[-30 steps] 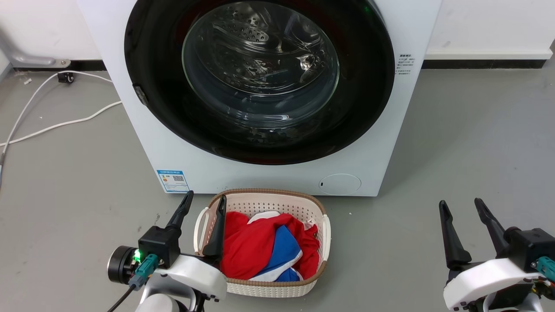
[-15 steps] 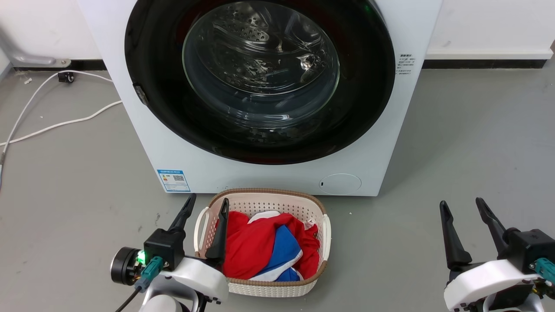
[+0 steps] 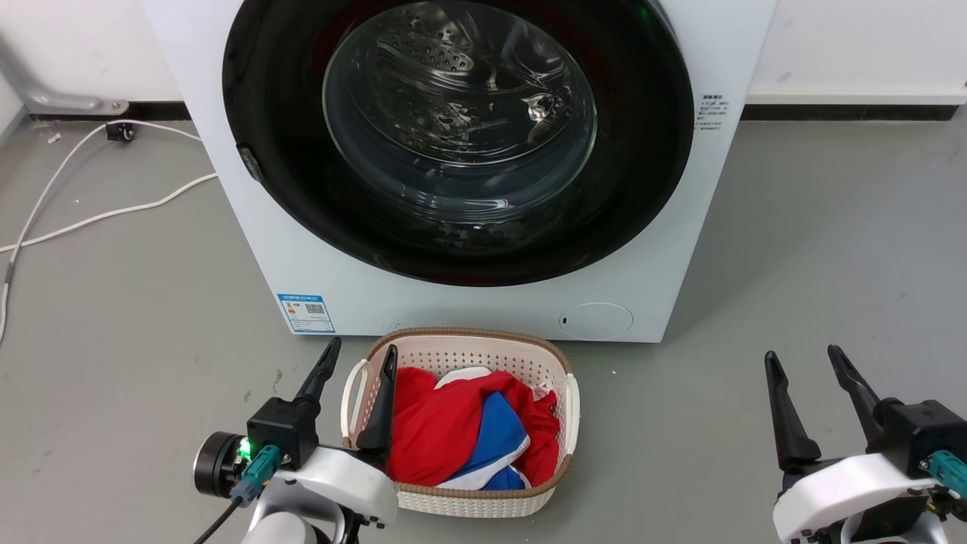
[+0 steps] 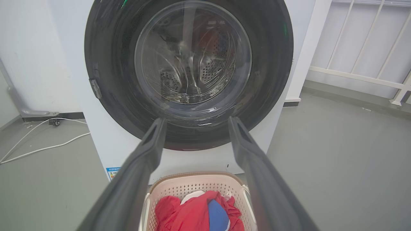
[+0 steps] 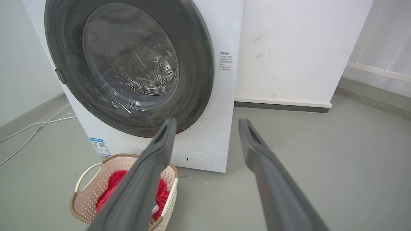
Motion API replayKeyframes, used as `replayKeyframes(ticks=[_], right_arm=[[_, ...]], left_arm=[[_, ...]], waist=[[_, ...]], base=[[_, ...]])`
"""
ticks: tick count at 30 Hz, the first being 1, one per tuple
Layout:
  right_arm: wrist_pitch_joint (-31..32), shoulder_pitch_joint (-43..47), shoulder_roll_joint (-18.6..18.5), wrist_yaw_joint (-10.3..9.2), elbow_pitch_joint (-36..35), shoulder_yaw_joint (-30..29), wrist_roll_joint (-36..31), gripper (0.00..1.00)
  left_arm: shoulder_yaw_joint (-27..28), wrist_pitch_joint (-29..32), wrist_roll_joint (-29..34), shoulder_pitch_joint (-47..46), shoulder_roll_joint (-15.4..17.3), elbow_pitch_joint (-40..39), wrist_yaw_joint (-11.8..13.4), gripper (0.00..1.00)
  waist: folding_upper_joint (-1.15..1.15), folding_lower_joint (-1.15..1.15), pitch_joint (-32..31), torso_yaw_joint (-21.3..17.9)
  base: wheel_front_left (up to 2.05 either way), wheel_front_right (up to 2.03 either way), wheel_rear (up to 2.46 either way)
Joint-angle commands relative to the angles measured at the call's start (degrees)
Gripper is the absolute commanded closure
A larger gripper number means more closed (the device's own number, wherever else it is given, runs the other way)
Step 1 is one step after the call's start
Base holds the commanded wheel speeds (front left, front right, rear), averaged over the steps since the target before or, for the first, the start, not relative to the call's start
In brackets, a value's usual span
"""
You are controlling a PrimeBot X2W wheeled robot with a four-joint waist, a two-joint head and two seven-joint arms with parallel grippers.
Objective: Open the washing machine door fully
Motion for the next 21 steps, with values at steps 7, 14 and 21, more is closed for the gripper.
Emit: replayKeyframes(ticks=[7, 14, 21], right_arm=[[0.77, 0.77, 0.15, -0.01, 0.35, -0.15, 0.39, 1.00], [1.35, 0.84, 0.16, -0.01, 0.45, 0.20, 3.47, 1.00], [-0.16, 0.96, 0.13, -0.01, 0.45, -0.42, 21.37, 1.00]], left_arm=[[0.45, -0.15, -0.05, -0.43, -0.47, 0.29, -0.41, 0.00], [0.77, -0.15, 0.03, -0.47, -0.66, 0.45, -0.53, 0.00], [0.88, -0.15, -0.63, -0.41, -0.94, 0.99, -0.63, 0.00]], waist=[[0.00, 0.00, -0.18, 0.21], [0.00, 0.00, -0.17, 0.14], [0.00, 0.00, -0.03, -0.02]], base=[[0.00, 0.00, 0.00], [0.00, 0.00, 0.00], [0.00, 0.00, 0.00]])
